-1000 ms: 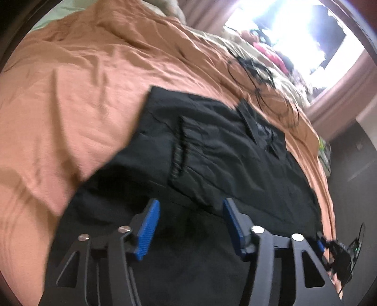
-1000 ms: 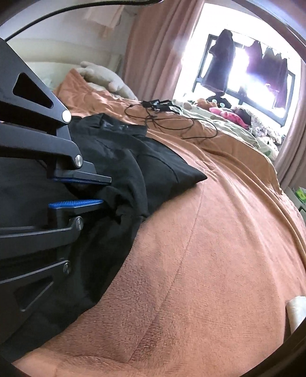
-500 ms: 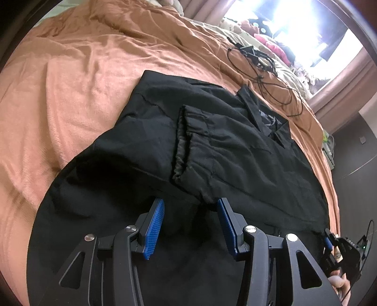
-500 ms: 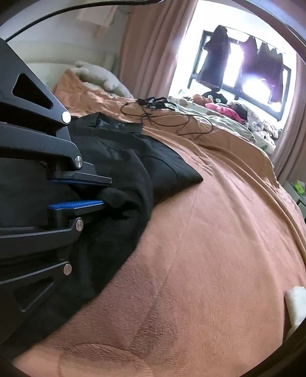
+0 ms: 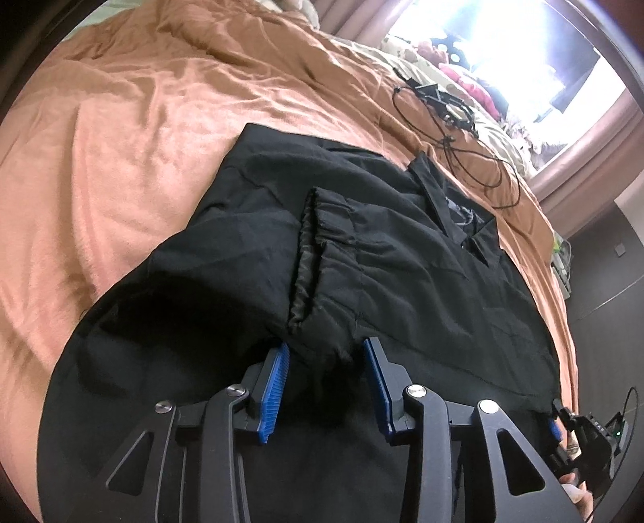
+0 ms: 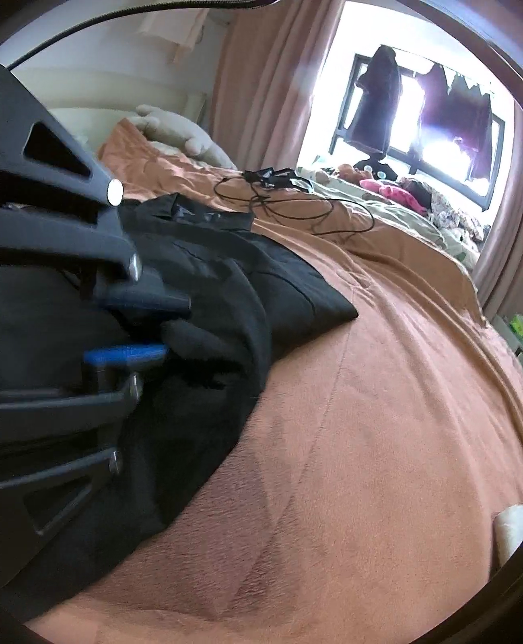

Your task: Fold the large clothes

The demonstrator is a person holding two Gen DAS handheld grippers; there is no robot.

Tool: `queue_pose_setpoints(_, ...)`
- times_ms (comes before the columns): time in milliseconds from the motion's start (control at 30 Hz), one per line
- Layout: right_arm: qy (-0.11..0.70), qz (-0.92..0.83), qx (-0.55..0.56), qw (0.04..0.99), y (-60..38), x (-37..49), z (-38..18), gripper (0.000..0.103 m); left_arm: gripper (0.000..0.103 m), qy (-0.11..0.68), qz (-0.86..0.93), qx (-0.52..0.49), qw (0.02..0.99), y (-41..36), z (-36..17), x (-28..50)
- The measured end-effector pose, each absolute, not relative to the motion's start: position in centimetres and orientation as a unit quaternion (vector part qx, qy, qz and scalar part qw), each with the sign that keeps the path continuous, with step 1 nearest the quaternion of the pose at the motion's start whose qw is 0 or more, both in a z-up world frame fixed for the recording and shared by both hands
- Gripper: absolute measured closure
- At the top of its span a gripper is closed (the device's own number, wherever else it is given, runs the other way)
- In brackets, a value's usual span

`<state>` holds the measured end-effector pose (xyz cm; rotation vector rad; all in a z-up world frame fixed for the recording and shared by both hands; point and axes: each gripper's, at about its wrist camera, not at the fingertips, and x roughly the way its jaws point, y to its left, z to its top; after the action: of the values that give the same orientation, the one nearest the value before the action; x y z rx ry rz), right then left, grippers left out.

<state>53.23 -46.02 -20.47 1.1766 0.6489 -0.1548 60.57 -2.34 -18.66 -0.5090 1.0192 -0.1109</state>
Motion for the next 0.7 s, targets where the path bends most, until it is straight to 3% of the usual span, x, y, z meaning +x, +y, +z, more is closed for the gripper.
queue_pose_setpoints(100,0.300,-0.068,0.544,0.781,-45.4,52.4,-19.7,0.045,0.062,0.485,-0.055,-0.244,0.838,-2.1,-18.0,59.5)
queue_pose_setpoints(200,0.303,-0.070,0.528,0.790,-44.3,51.1,-18.8,0.034,0.061,0.483,-0.059,-0.236,0.841,-2.0,-17.0,57.4)
queue_pose_setpoints(267,0.310,-0.067,0.525,0.790,-43.8,50.1,-18.3,0.033,0.058,0.478,-0.063,-0.238,0.843,-1.8,-15.9,55.9)
queue_pose_setpoints(400,0.312,-0.040,0.521,0.794,-42.8,47.8,-17.1,0.030,0.037,0.455,-0.066,-0.249,0.852,-1.0,-13.8,52.6)
queue_pose_setpoints(467,0.315,-0.026,0.504,0.804,-41.9,45.7,-16.2,0.025,0.036,0.446,-0.065,-0.246,0.858,-0.4,-12.7,50.5)
queue_pose_setpoints(633,0.303,-0.014,0.463,0.833,-41.0,40.3,-13.8,0.024,0.036,0.422,-0.058,-0.234,0.874,0.7,-10.2,45.5)
queue_pose_setpoints(700,0.298,-0.005,0.452,0.841,-40.9,38.5,-12.9,0.017,0.035,0.408,-0.065,-0.232,0.880,1.2,-9.0,43.1)
